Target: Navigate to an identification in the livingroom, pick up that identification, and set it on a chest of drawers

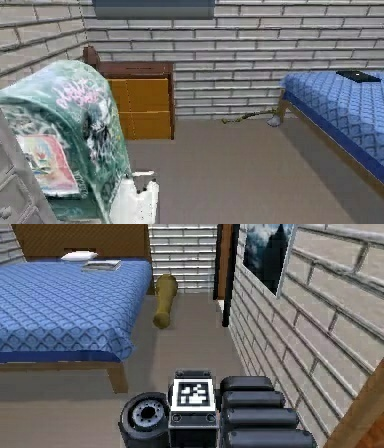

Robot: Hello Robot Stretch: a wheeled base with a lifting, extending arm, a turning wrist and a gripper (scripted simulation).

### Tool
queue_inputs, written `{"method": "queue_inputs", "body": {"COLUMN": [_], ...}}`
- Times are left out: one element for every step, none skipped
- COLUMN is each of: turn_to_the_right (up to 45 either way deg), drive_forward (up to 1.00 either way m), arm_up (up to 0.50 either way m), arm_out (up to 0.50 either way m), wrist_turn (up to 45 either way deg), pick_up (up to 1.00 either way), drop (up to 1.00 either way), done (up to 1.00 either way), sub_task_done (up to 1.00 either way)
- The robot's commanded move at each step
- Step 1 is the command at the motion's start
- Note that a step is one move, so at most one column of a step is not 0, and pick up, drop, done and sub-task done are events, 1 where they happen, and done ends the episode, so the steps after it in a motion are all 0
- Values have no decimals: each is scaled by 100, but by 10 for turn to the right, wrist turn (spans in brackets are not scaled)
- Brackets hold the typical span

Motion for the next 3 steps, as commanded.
{"method": "queue_inputs", "body": {"turn_to_the_right": [60, 0, -120], "drive_forward": [0, 70, 0], "arm_up": [0, 0, 0], "arm_out": [0, 0, 0], "wrist_turn": [0, 0, 0], "pick_up": [0, 0, 0], "drop": [0, 0, 0], "done": [0, 0, 0], "sub_task_done": [0, 0, 0]}}
